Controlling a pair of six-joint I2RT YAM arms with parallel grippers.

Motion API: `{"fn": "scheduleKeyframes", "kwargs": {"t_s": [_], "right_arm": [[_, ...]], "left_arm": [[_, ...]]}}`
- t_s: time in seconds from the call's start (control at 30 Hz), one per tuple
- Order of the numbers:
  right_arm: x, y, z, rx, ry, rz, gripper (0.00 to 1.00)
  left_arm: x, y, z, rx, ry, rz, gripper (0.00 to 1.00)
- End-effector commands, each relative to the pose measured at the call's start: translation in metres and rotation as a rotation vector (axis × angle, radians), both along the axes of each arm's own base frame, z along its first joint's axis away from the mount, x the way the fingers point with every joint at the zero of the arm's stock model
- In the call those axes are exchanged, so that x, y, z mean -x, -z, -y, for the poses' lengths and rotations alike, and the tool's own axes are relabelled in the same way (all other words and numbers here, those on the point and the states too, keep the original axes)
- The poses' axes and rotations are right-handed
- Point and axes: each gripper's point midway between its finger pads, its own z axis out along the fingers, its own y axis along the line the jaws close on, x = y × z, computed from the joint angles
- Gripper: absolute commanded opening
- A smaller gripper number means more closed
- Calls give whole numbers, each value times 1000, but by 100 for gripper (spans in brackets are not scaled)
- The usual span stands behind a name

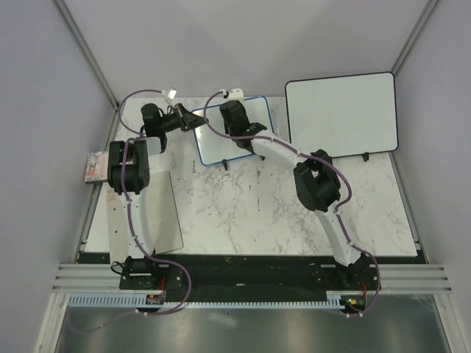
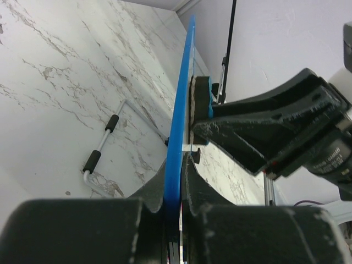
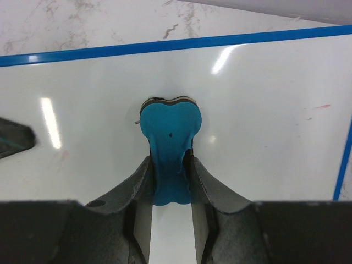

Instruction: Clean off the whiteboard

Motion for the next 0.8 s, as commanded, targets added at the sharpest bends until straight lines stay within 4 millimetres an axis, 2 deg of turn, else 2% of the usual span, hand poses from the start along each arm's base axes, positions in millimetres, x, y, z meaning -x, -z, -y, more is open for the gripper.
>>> {"fn": "scheduleKeyframes", "kwargs": {"t_s": [0.0, 0.07, 0.2, 0.33, 0.43, 0.53, 0.67, 0.7, 0.77], "right_arm": [[27, 30, -59, -1, -140, -51, 0], [33, 26, -74, -17, -178, -48, 0], [45, 32, -97, -22, -230, -53, 0], [46, 36, -101, -12, -230, -54, 0], [41, 38, -91, 23, -193, -46, 0], [32, 41, -71, 43, -138, -53, 0], [16, 46, -28, 57, -38, -78, 0], [7, 45, -11, 45, 0, -81, 0], [3, 48, 11, 50, 40, -94, 0]], "left_arm": [[-3, 17, 1, -113, 14, 160, 2], [-3, 17, 1, -113, 12, 160, 2], [-3, 16, 1, -113, 12, 162, 2], [-3, 17, 2, -113, 15, 162, 2], [-3, 16, 2, -114, 15, 162, 2], [-3, 16, 2, -114, 15, 162, 2], [-2, 16, 2, -115, 17, 163, 2], [-3, 17, 1, -115, 14, 161, 2], [-3, 17, 1, -115, 14, 161, 2]]}}
